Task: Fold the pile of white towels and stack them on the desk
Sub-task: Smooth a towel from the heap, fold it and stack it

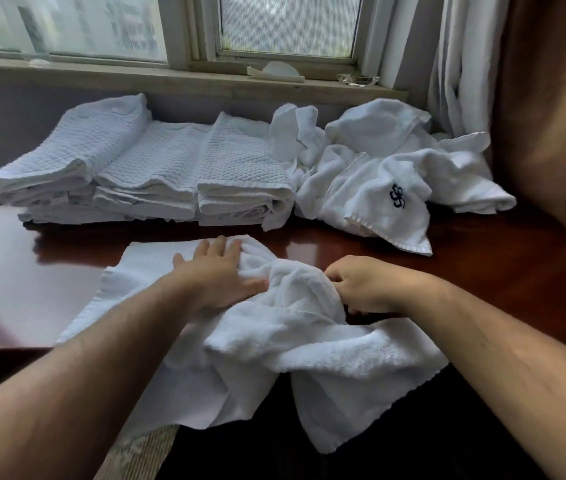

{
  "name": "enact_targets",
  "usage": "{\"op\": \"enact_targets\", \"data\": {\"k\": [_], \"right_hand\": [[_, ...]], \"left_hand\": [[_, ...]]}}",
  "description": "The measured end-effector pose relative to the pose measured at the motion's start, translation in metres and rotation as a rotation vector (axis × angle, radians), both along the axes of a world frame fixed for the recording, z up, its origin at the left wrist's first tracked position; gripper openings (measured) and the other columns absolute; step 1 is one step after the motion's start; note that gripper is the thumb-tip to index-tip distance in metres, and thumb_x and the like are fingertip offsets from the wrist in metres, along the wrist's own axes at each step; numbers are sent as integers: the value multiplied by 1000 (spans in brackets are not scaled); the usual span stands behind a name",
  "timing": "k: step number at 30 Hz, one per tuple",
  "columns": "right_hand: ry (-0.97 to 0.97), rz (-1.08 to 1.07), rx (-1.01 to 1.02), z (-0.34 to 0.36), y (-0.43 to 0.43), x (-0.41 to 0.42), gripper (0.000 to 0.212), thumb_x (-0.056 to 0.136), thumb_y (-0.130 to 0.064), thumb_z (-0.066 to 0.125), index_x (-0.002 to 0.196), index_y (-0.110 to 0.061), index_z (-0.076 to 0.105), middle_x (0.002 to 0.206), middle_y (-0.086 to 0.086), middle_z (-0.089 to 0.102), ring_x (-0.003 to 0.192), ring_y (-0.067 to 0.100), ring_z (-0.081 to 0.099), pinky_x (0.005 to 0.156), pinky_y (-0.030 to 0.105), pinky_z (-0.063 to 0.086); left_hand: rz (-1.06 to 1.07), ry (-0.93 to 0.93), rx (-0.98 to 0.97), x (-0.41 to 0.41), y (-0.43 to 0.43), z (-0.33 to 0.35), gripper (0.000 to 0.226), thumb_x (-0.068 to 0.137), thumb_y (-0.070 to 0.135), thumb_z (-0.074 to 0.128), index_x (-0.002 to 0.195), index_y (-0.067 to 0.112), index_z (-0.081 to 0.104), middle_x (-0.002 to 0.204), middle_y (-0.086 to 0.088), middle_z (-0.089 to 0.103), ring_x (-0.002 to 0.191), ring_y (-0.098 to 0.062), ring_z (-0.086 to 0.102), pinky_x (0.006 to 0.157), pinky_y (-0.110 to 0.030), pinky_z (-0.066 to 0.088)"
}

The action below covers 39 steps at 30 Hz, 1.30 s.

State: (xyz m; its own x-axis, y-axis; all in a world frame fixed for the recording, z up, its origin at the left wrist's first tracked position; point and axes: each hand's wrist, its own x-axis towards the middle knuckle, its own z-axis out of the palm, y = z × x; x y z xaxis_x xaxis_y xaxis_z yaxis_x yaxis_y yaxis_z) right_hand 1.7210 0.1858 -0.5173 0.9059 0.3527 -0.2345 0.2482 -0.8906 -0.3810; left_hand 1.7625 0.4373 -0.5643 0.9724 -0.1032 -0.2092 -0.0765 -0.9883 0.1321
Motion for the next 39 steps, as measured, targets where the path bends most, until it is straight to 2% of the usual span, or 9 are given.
{"op": "enact_targets", "data": {"k": [7,12,15,20,22,24,30,34,39], "right_hand": [[7,27,-171,-7,21,6,32,97,-22,56,76,1,63,73,15,58,61,20,44,43,18,33],[205,-318,514,13,-1,29,31,105,-31,54,87,-7,65,82,12,63,68,20,58,61,32,47],[-52,-296,178,32,-17,63,28,103,-36,56,90,-13,67,91,7,67,77,15,62,68,30,49],[-414,-244,-72,23,-21,99,24,97,-45,59,91,-25,47,83,-5,57,78,19,56,71,36,38],[-524,-186,-10,6,-17,105,22,97,-42,60,96,-26,46,82,-4,59,80,24,57,70,34,40],[-571,-203,116,-7,-13,108,23,96,-40,63,99,-24,47,85,-3,60,81,25,58,70,34,42],[-208,-426,174,-21,-48,81,50,80,-67,70,65,-26,47,61,-13,52,62,10,54,50,23,34],[17,-320,-3,-2,-88,25,59,59,-77,78,68,-24,54,62,-19,57,56,-2,52,51,21,37],[-173,-387,25,-23,-94,2,17,93,-35,64,85,-27,50,83,-4,62,71,13,58,54,31,37]], "left_hand": [[-1,33,8,2,0,8,127,61,97,36,160,28,-5,169,2,-9,155,-26,-8,118,-67,9],[-44,84,-25,10,8,9,148,37,103,33,159,32,-9,168,4,-13,155,-23,-12,120,-64,3],[-67,108,-27,14,12,9,155,31,107,36,159,33,-10,168,6,-15,155,-22,-13,121,-62,2],[-92,-41,-33,24,7,22,85,88,60,63,158,33,24,161,-4,29,148,-32,22,120,-52,22],[-135,-328,-219,17,-14,23,50,93,27,58,142,34,50,146,0,49,136,-28,39,114,-39,30],[-235,-395,-473,6,-42,23,37,96,26,60,133,29,60,139,1,56,130,-23,48,102,-23,33],[-220,-58,-45,9,-88,5,92,82,86,35,158,37,17,169,8,8,155,-27,6,119,-65,3],[-133,-8,-18,18,-103,4,92,87,82,29,160,32,6,170,5,-1,155,-33,-1,116,-71,1],[-95,-51,-1,21,-115,4,75,98,58,27,161,23,7,170,-4,2,153,-39,4,120,-61,3]]}}
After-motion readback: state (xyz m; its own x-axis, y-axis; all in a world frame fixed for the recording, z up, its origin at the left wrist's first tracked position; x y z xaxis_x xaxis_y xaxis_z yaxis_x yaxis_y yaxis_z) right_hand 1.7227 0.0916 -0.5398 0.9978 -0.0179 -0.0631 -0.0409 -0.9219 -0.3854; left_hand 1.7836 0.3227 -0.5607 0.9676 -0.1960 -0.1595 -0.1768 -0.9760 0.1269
